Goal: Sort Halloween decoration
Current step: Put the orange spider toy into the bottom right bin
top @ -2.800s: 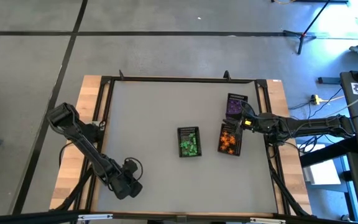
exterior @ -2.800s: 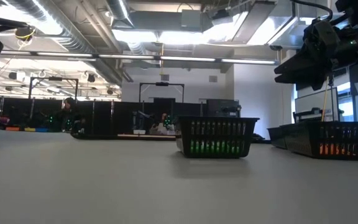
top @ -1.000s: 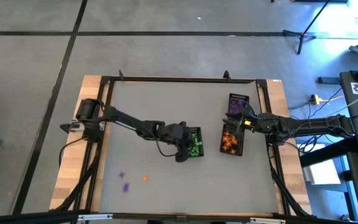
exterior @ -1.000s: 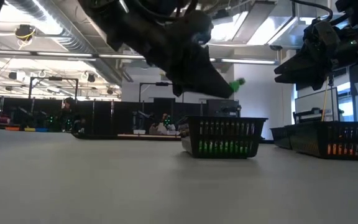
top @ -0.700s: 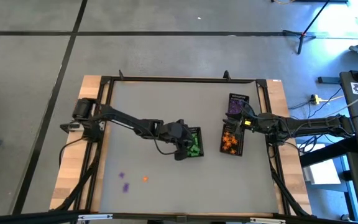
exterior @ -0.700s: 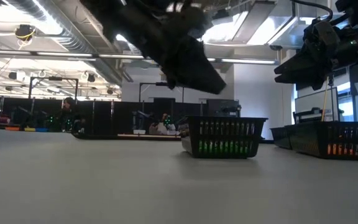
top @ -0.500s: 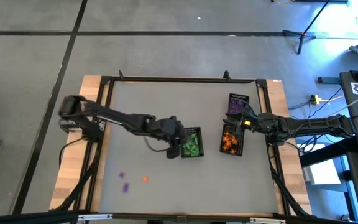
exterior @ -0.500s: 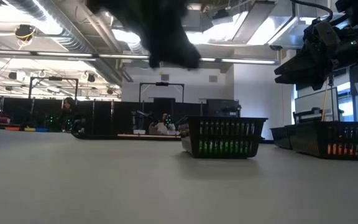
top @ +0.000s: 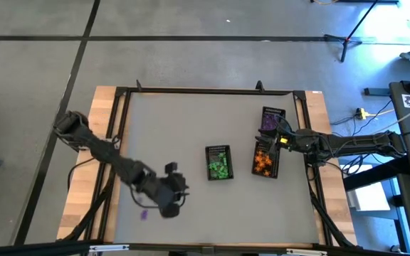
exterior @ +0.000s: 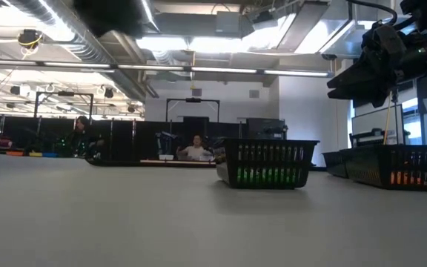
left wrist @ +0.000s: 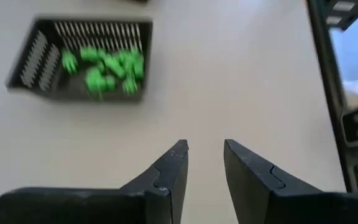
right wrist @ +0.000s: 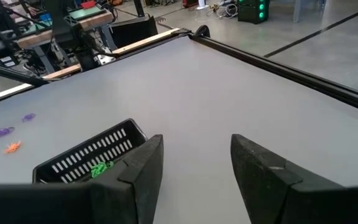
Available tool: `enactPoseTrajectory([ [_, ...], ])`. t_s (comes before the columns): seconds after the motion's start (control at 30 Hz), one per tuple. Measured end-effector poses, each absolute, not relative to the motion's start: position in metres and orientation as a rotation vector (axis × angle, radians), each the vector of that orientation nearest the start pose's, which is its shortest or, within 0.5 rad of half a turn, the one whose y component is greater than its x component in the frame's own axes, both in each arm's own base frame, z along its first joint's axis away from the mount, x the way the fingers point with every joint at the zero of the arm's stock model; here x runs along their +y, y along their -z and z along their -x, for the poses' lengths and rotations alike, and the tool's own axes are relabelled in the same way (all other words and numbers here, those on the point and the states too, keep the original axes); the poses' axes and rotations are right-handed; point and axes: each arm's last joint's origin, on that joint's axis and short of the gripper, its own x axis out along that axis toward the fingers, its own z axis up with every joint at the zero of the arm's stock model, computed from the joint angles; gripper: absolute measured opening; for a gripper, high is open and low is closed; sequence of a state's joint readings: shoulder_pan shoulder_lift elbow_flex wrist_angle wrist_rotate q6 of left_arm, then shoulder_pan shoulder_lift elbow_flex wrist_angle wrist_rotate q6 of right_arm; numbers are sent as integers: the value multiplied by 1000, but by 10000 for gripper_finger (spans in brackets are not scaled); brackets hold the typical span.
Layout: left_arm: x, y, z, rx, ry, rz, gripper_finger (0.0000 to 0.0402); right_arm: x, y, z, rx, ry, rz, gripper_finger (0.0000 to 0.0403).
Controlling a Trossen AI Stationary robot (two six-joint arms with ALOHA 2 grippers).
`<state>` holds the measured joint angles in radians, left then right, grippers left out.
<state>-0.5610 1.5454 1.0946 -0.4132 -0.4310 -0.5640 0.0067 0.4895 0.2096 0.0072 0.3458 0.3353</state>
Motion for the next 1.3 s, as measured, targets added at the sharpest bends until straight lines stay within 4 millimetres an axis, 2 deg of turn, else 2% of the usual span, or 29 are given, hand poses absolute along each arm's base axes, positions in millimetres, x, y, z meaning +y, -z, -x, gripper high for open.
enactPoseTrajectory([
  [0.13,-184,-224,-271,804,-110,145,96,-9,-192,-131,208,379,-283,186],
  [0.27,-199,-202,-267,881,-132,154,96,-9,-192,-131,208,378,-283,186],
  [0.57,-211,-159,-255,1120,-209,182,96,-9,-192,-131,207,372,-294,186],
  [0.77,-210,-146,-251,1223,-258,198,96,-8,-192,-131,208,362,-298,186],
  [1.03,-209,-136,-251,1261,-294,179,96,-8,-193,-131,204,361,-298,186],
  [1.3,-205,-135,-254,1272,-296,182,85,-8,-193,-131,204,362,-298,186],
])
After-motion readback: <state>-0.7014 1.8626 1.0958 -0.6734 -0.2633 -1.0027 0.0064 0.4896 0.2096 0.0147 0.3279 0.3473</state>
